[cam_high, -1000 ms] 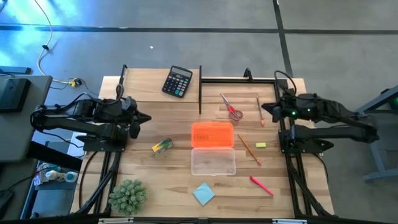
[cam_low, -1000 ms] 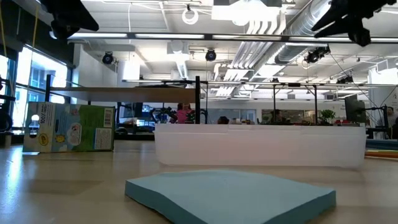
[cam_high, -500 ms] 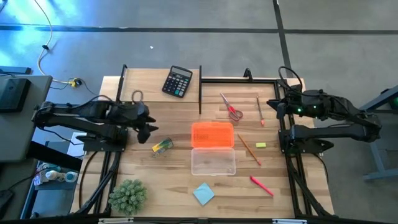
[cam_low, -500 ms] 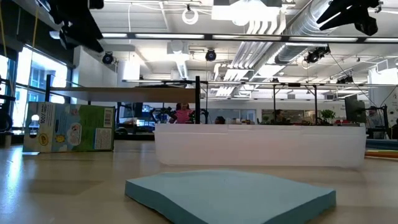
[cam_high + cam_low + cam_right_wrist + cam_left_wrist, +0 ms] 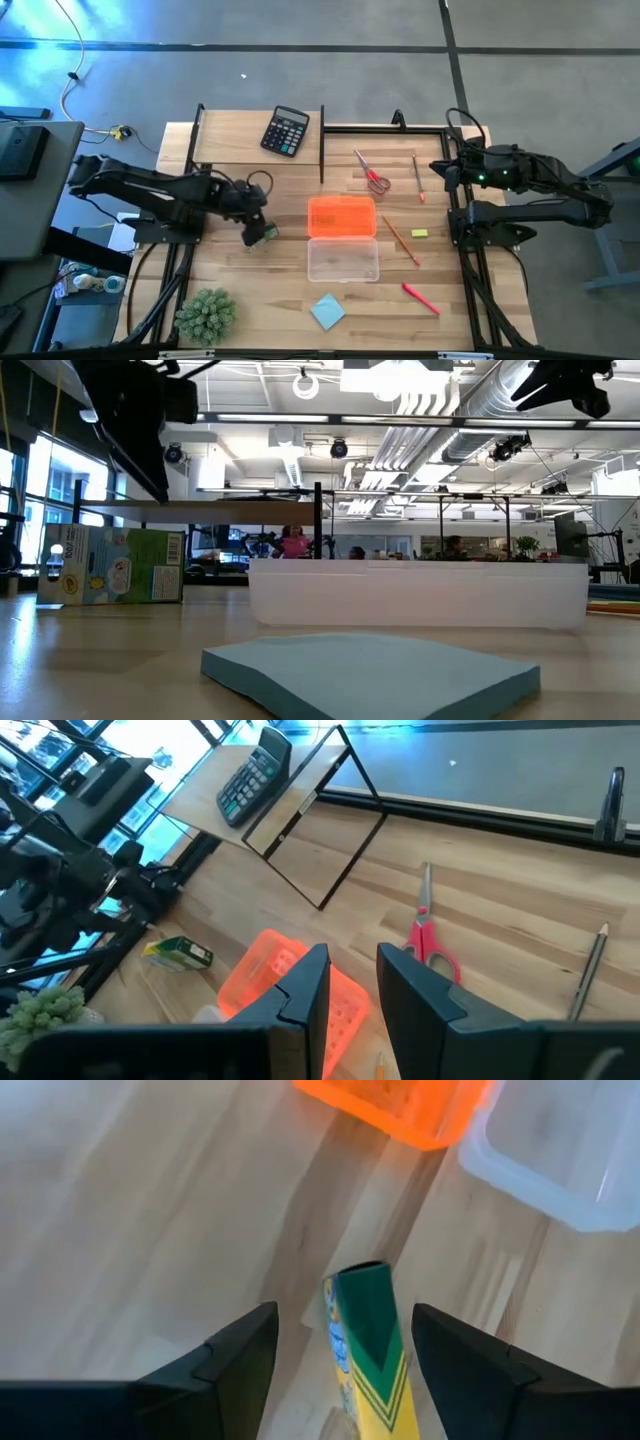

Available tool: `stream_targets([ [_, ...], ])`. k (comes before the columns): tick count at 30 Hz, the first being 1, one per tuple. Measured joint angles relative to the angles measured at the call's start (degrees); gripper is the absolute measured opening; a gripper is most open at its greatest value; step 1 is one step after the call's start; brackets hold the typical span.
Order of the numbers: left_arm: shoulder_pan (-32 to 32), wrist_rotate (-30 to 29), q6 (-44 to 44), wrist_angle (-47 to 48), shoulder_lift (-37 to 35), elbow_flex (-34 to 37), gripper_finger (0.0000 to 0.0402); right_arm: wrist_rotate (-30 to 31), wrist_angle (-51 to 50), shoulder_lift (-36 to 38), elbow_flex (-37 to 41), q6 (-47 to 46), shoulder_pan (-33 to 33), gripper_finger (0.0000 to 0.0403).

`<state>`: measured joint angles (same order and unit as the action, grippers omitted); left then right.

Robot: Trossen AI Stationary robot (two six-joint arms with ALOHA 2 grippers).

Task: Pack school essentials
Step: Put the yellow crayon box into the supply box

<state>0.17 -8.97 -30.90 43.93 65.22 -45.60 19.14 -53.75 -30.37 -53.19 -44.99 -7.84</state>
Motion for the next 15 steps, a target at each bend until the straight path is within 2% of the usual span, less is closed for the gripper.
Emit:
stream_targets([
  [15,-2.12,0.90,-2.11,-3.70,9.80,-0.01,0.0223,0.02,-0.94,-0.02,0.00,0.02,0.00,0.0078],
])
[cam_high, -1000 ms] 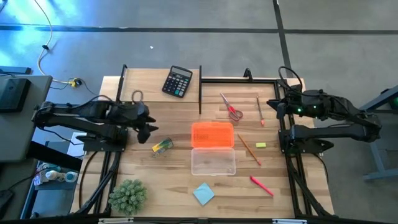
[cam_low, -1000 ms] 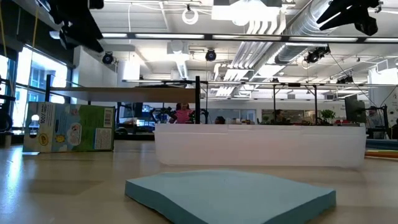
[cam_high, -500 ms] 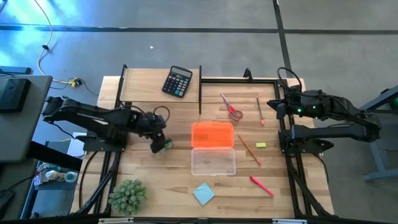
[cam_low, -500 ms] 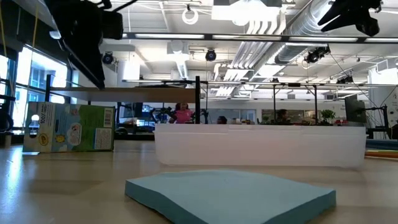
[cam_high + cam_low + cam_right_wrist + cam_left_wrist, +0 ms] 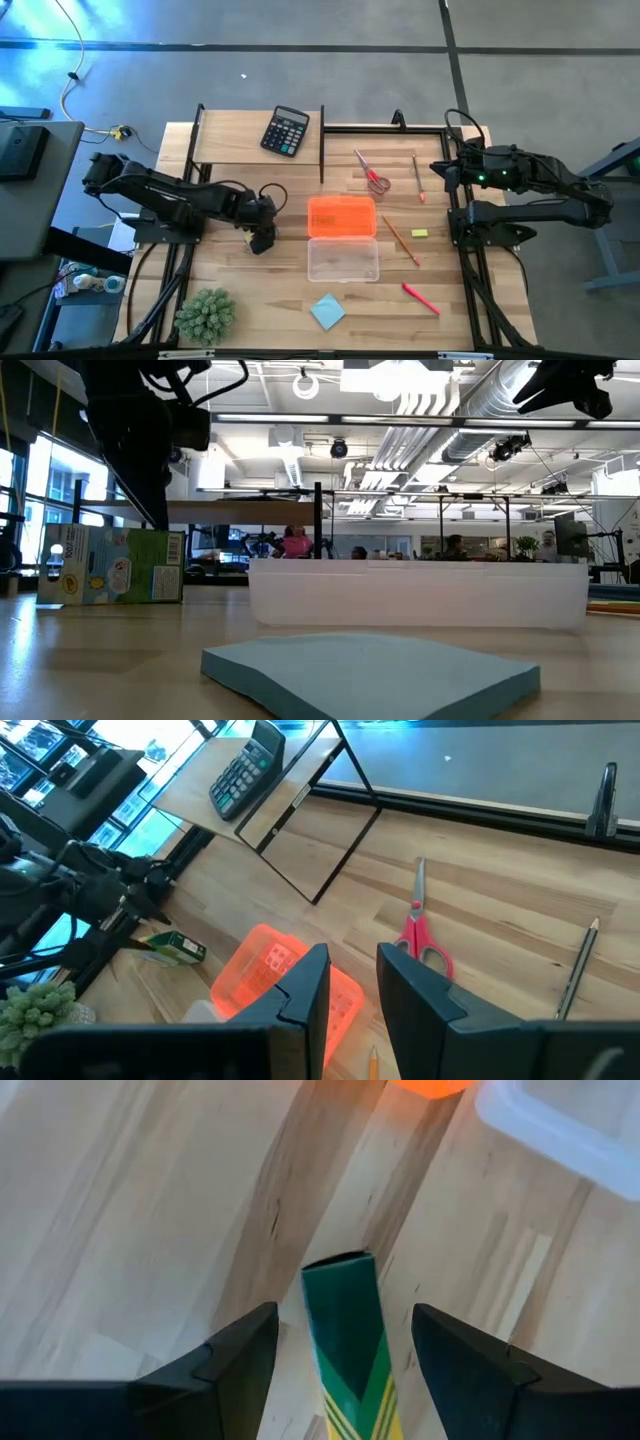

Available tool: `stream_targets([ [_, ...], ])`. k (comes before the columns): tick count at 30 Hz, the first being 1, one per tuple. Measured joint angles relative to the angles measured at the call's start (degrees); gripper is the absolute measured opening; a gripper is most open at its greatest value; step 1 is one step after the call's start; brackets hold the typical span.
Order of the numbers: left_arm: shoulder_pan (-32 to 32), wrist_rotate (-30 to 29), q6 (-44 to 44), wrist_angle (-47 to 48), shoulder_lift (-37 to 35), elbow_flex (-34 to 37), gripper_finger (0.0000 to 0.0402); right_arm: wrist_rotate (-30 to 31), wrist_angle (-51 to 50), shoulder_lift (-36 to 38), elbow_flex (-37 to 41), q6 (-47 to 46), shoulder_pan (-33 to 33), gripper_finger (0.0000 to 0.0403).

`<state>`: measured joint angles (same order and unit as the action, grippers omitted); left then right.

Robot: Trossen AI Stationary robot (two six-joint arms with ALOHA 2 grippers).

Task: Pack school essentials
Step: Put the yellow crayon box into the supply box

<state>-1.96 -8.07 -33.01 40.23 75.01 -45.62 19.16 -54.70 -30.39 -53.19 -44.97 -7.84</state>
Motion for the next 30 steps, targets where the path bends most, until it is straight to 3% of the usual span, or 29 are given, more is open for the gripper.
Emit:
stream_targets([
  [11,-1.71,1.46,-4.86,0.72,5.15,-0.01,0.0211,0.15,-0.04,0.00,0.00,0.02,0.00,0.0078],
  [24,-5.02,1.42,-5.84,0.32,5.91,-0.01,0.0091,2.32,-0.34,0.00,0.00,0.46,-0.02,0.0078],
  [30,-5.73,1.77,-5.07,-0.09,5.91,-2.26,0.0060,2.32,-0.37,0.00,0.00,0.46,-0.02,0.0078],
])
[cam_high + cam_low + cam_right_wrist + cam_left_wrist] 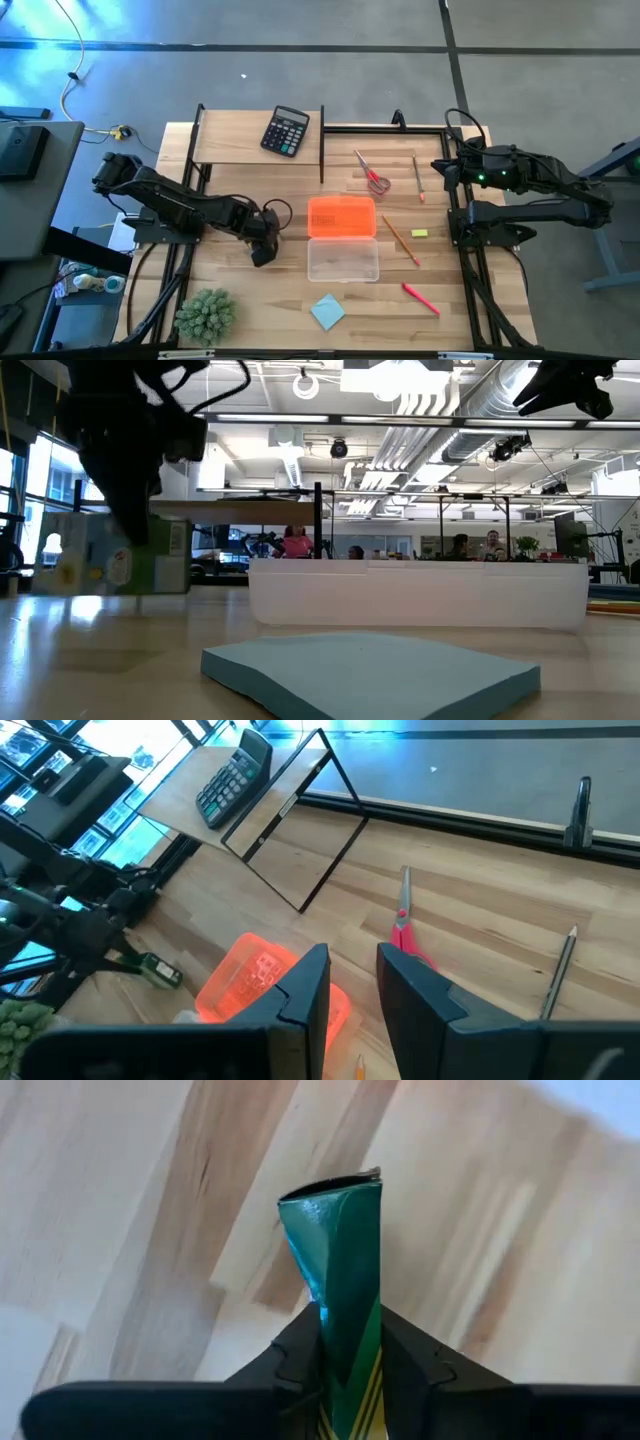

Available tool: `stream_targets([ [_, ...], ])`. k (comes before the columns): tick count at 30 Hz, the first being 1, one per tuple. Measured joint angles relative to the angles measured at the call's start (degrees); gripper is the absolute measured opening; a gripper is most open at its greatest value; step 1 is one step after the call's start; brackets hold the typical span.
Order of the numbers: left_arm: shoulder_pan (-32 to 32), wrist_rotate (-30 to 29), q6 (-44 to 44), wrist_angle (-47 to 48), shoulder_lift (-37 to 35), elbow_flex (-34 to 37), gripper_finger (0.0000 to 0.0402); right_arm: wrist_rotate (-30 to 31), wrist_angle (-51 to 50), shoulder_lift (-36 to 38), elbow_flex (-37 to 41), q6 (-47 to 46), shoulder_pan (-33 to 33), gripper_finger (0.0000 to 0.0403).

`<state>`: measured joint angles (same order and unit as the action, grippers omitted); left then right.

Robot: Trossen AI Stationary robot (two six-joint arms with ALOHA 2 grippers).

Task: Pack school essentials
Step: Put the yellow crayon box into the supply box

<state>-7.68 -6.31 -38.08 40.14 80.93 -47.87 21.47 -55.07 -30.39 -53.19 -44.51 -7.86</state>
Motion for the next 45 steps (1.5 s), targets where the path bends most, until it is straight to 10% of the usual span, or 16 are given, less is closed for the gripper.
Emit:
stream_targets([
  [25,-1.13,-29.71,27.12,-9.22,0.62,-27.70,0.0062,0.04,0.00,0.00,0.00,-0.44,0.00,0.0078],
  [45,-9.44,-47.08,31.92,-7.97,22.45,-44.09,0.0062,0.04,-4.29,-0.02,0.03,-0.26,0.00,0.0078],
])
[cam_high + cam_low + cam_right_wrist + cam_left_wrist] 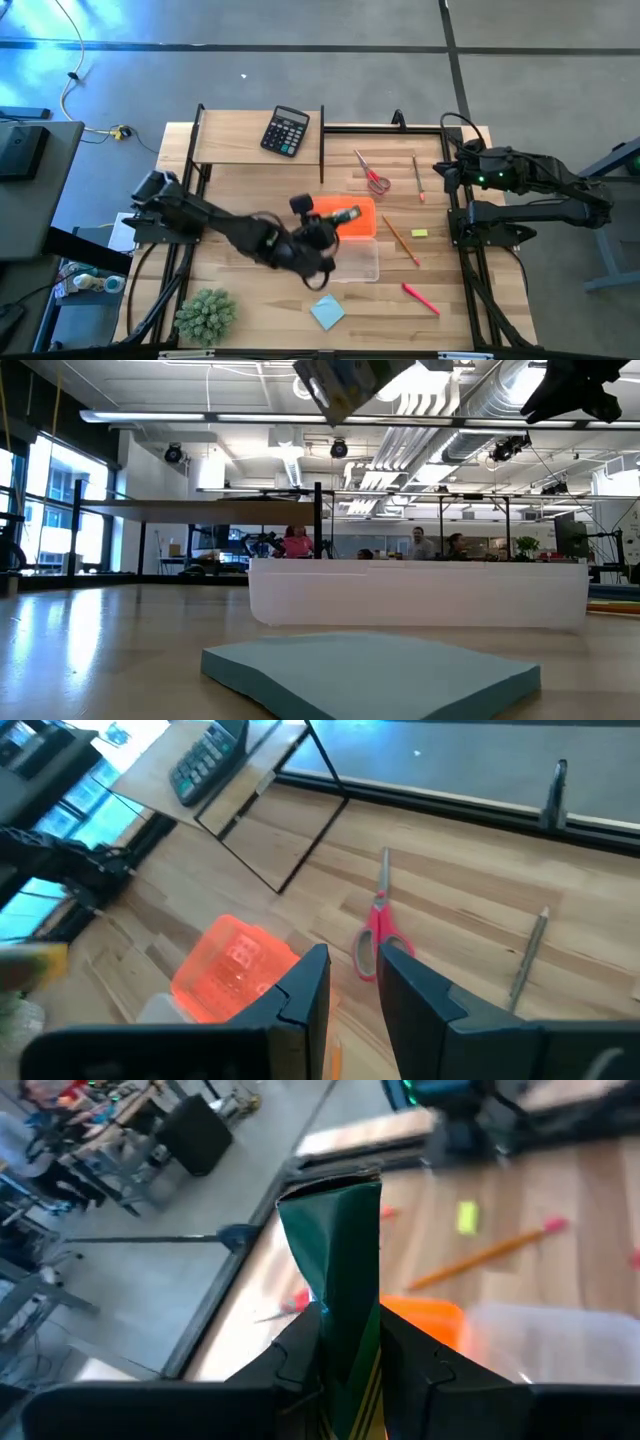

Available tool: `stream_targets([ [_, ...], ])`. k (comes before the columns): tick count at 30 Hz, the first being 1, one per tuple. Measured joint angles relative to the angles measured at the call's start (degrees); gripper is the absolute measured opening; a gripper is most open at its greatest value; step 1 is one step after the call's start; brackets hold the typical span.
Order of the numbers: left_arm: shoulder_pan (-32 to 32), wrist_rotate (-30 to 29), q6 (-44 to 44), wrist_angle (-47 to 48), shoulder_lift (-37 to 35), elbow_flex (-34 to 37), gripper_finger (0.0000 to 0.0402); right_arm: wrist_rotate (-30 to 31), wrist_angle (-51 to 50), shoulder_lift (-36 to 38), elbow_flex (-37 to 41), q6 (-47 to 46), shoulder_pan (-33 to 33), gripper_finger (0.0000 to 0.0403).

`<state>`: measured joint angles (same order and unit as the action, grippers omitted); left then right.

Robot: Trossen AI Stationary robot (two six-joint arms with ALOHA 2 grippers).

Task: Pack school essentials
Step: Put the yellow crayon box into the supply box

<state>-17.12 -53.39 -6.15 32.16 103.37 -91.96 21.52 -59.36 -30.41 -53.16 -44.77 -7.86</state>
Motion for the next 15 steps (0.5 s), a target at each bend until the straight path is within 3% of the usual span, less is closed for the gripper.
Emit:
stream_targets([
  [5,-1.78,-2.10,0.60,0.35,5.12,0.09,0.0062,-1.21,0.75,-0.20,0.02,-0.75,0.00,0.0078],
  [15,-2.87,-5.69,7.43,-1.59,9.03,0.04,0.0062,-22.27,8.48,-5.85,0.04,-4.04,0.02,0.0078],
])
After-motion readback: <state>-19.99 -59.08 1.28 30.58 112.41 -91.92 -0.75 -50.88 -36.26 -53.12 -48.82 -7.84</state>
